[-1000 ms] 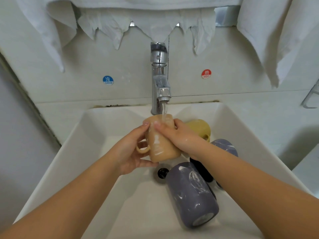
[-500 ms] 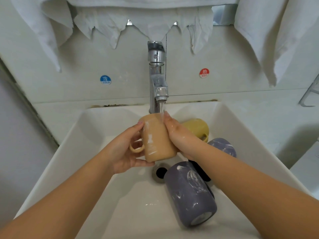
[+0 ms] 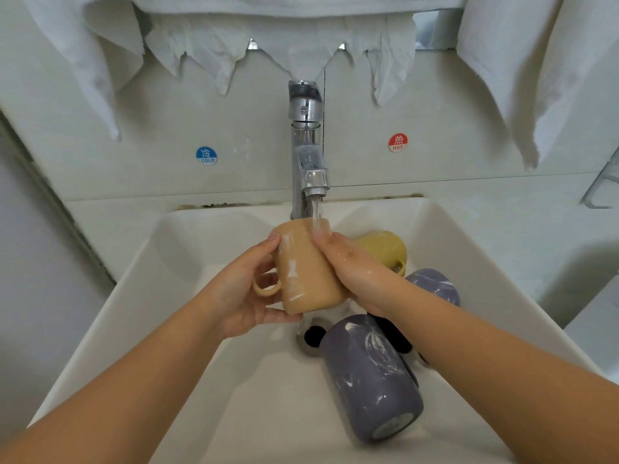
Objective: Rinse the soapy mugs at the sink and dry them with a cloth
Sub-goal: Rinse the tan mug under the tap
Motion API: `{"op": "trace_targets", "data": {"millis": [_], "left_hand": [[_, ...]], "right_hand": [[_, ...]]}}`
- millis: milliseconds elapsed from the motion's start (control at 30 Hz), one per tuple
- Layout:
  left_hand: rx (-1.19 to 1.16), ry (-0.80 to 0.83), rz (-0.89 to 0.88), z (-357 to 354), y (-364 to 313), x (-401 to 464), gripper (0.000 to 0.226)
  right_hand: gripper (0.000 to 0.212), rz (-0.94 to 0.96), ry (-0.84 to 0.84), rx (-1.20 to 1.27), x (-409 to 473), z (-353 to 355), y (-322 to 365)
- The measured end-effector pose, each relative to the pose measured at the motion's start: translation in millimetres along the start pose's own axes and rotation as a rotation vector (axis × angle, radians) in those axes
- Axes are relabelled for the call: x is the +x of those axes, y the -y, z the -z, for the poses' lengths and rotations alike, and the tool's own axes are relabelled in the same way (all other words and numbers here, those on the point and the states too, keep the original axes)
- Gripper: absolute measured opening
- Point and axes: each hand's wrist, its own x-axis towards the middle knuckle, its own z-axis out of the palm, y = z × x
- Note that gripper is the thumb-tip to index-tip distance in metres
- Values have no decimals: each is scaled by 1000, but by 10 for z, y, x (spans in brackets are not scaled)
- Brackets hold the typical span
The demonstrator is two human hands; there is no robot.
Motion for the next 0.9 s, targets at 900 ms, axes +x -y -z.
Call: {"op": "trace_targets", "data": {"millis": [900], "left_hand": [[124,-102,-82,-270,1,-146,26]], "right_hand": [[62,90,-48,-143,-95,-5,94]]}}
